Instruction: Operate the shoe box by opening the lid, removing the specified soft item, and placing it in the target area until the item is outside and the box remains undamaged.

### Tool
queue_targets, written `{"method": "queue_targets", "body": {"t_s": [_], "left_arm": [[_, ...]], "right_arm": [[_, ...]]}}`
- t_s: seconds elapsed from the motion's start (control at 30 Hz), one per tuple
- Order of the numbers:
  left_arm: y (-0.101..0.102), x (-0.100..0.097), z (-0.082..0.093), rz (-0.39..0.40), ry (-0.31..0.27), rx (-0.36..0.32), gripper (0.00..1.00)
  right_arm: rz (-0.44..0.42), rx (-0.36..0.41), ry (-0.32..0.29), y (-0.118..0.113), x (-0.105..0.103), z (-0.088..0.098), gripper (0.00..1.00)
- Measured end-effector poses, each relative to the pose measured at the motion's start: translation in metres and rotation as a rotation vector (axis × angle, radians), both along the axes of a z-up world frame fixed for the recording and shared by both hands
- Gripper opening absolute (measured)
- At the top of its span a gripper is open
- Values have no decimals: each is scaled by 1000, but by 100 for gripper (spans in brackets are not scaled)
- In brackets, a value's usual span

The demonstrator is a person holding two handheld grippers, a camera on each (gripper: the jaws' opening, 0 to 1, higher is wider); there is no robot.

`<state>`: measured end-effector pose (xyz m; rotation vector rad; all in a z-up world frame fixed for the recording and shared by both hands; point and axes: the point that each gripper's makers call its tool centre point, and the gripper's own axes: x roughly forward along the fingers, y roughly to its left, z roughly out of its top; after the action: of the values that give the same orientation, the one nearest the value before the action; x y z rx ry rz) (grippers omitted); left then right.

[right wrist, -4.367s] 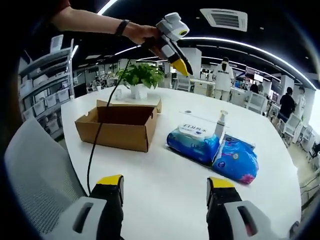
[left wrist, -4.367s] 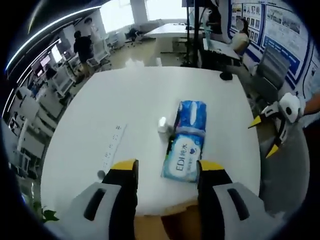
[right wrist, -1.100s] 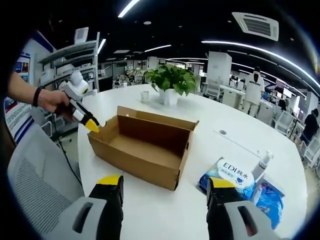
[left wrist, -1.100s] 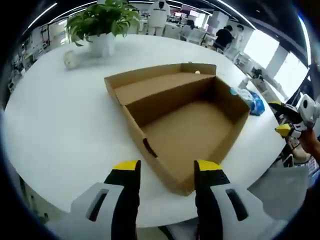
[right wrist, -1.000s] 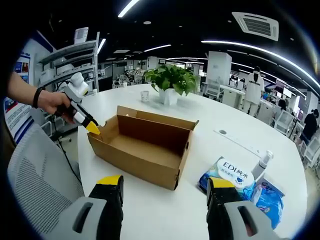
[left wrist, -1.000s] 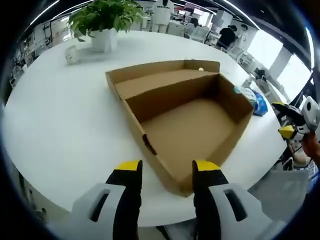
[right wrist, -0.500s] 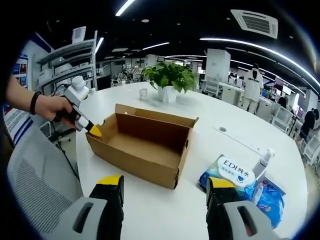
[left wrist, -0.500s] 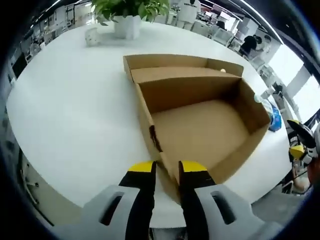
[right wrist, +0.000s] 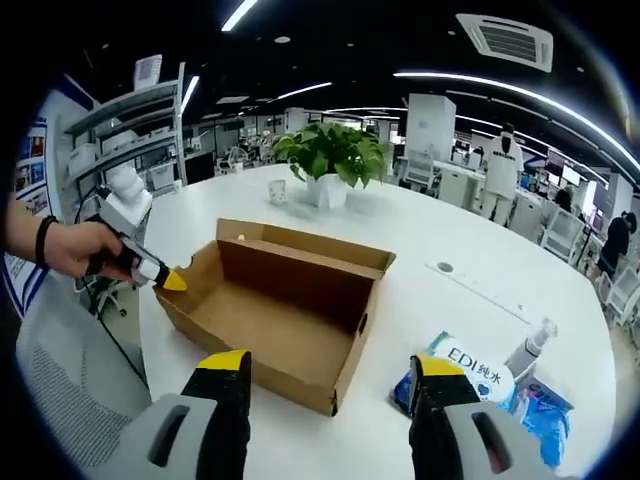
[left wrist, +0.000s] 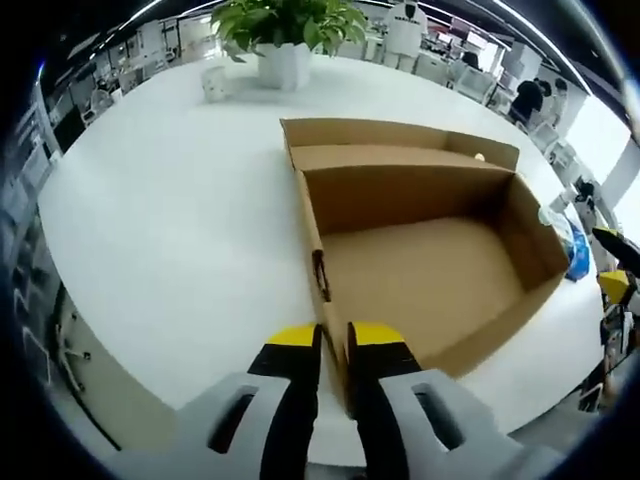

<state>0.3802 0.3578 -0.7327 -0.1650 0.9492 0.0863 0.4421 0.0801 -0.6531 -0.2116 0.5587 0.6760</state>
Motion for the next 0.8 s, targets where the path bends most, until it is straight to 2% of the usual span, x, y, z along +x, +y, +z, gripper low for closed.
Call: {"method": "queue_targets", "body": {"t_s": [0.33, 0.6, 0.8], "left_arm": [[9, 2, -1, 30, -6, 17, 5], [13, 6, -4, 31, -7, 36, 4], [14, 7, -5, 35, -7, 38, 4]], "right_arm": [[-45, 39, 34, 13, 58, 3, 61], [-83, 44, 71, 17, 106, -2, 59], [-115, 46, 112, 17, 129, -11, 57]]}}
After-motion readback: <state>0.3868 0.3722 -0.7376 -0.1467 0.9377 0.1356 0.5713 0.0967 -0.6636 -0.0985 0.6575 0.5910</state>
